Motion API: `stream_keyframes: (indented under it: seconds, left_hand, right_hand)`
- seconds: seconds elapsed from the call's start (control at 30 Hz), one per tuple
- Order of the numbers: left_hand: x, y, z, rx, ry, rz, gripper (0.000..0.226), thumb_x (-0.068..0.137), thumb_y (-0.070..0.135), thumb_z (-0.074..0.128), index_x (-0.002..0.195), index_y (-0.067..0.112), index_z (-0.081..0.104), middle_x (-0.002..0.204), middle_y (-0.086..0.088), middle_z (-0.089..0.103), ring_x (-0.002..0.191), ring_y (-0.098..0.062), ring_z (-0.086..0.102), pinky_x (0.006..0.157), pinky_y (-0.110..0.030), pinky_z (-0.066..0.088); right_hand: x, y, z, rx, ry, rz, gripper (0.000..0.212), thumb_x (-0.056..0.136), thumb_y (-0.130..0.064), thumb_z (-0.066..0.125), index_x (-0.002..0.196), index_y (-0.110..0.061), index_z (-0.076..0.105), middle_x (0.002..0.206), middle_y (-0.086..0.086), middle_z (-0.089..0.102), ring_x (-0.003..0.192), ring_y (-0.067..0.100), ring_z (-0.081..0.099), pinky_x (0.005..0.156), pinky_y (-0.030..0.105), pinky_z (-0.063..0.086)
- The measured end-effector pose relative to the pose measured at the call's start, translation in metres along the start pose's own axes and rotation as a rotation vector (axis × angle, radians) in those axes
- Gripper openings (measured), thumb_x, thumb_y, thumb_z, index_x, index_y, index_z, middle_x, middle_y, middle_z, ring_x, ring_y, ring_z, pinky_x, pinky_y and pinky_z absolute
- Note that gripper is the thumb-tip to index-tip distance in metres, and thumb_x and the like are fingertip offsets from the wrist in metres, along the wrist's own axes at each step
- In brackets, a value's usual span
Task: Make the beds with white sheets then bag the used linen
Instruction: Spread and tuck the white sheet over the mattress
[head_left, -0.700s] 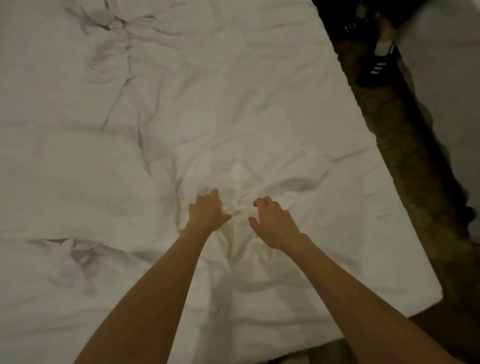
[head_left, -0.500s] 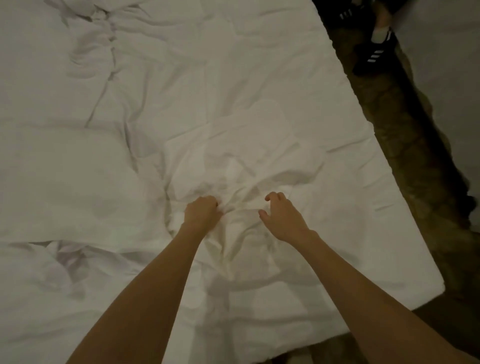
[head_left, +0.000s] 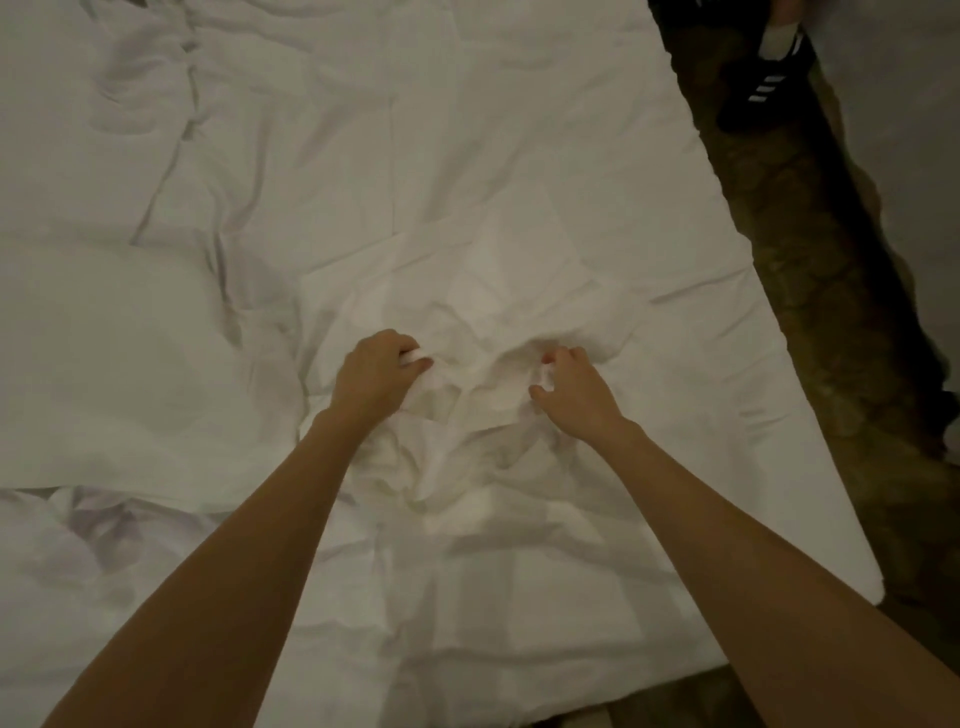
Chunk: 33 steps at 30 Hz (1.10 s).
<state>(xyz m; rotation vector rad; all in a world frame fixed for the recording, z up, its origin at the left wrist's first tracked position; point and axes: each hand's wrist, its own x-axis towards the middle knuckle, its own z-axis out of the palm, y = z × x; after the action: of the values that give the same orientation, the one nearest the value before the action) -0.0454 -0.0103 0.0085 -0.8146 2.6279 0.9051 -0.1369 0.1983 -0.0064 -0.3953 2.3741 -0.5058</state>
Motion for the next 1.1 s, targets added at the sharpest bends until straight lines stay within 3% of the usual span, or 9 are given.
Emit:
stream_keyframes:
  seconds: [0.13,0.23,0.37,0.47,0.57,0.77,0.9,0.97,1.1]
  left_hand:
    - [0.025,0.003,-0.017,-0.097,0.274,-0.110,0.029,0.093,0.030,0.061,0.108,0.006,0.069,0.112,-0.013,0.063,0.106,-0.029,0.058,0.088,-0.032,0.039]
    - [0.049,0.007,-0.026,-0.075,0.297,-0.181,0.027,0.095,0.027,0.058,0.114,0.010,0.067,0.117,-0.014,0.059,0.110,-0.030,0.056,0.090,-0.033,0.038]
    - [0.061,0.024,-0.016,0.013,0.186,-0.096,0.043,0.088,0.024,0.065,0.129,0.016,0.054,0.133,-0.012,0.046,0.125,-0.031,0.043,0.099,-0.039,0.036]
    - [0.053,0.061,0.012,0.015,-0.014,0.125,0.059,0.082,0.040,0.071,0.133,0.017,0.051,0.135,-0.009,0.047,0.124,-0.029,0.041,0.102,-0.039,0.037]
    - [0.041,0.088,0.051,0.306,-0.229,0.198,0.078,0.078,0.060,0.066,0.139,0.019,0.040,0.136,-0.006,0.046,0.124,-0.029,0.042,0.099,-0.042,0.037]
    - [0.046,0.087,0.078,0.310,-0.075,0.123,0.023,0.094,0.038,0.056,0.107,0.020,0.064,0.116,0.002,0.061,0.108,-0.024,0.051,0.089,-0.040,0.038]
    - [0.034,0.086,0.071,-0.014,-0.040,0.205,0.019,0.094,0.029,0.060,0.096,0.014,0.071,0.095,-0.002,0.067,0.090,-0.022,0.060,0.079,-0.036,0.046]
    - [0.020,0.092,0.067,-0.194,-0.087,0.224,0.017,0.093,0.027,0.063,0.092,0.013,0.072,0.089,0.000,0.069,0.083,-0.017,0.064,0.077,-0.036,0.051]
    - [-0.019,0.111,0.078,-0.242,-0.238,0.326,0.017,0.090,0.028,0.066,0.087,0.014,0.073,0.082,0.003,0.072,0.078,-0.012,0.066,0.075,-0.032,0.052]
  right_hand:
    - [0.022,0.001,-0.009,-0.099,0.005,-0.026,0.046,0.092,-0.025,0.056,0.131,-0.005,0.045,0.133,0.015,0.040,0.117,0.034,0.047,0.094,0.038,0.041]
    - [0.040,-0.007,-0.018,-0.018,0.029,-0.031,0.043,0.094,-0.025,0.053,0.132,-0.006,0.045,0.134,0.012,0.040,0.117,0.031,0.048,0.096,0.037,0.040]
    - [0.061,-0.006,-0.023,0.015,0.049,-0.020,0.037,0.097,-0.017,0.046,0.133,-0.007,0.048,0.136,0.014,0.042,0.117,0.031,0.050,0.096,0.035,0.038]
    - [0.069,0.004,-0.020,0.009,0.040,-0.045,0.033,0.094,-0.009,0.047,0.125,-0.007,0.058,0.132,0.014,0.047,0.114,0.030,0.052,0.096,0.034,0.040]
    - [0.070,0.012,-0.020,0.156,0.117,-0.048,0.031,0.091,-0.006,0.050,0.119,-0.008,0.063,0.125,0.010,0.057,0.112,0.024,0.055,0.094,0.029,0.042]
    - [0.069,0.037,-0.036,0.606,0.448,0.347,0.028,0.088,-0.021,0.064,0.111,-0.009,0.055,0.111,0.011,0.058,0.098,0.025,0.058,0.091,0.038,0.048]
    - [0.063,0.049,-0.046,1.032,0.329,0.523,0.041,0.088,-0.041,0.064,0.113,-0.008,0.058,0.096,0.005,0.066,0.081,0.017,0.063,0.074,0.034,0.054]
    - [0.056,0.048,-0.051,1.122,0.303,0.490,0.046,0.087,-0.044,0.065,0.116,-0.009,0.060,0.099,0.003,0.068,0.086,0.016,0.066,0.074,0.031,0.056]
    - [0.040,0.039,-0.061,1.166,0.330,0.457,0.078,0.075,-0.051,0.075,0.134,-0.006,0.050,0.126,-0.001,0.059,0.115,0.020,0.057,0.098,0.037,0.049]
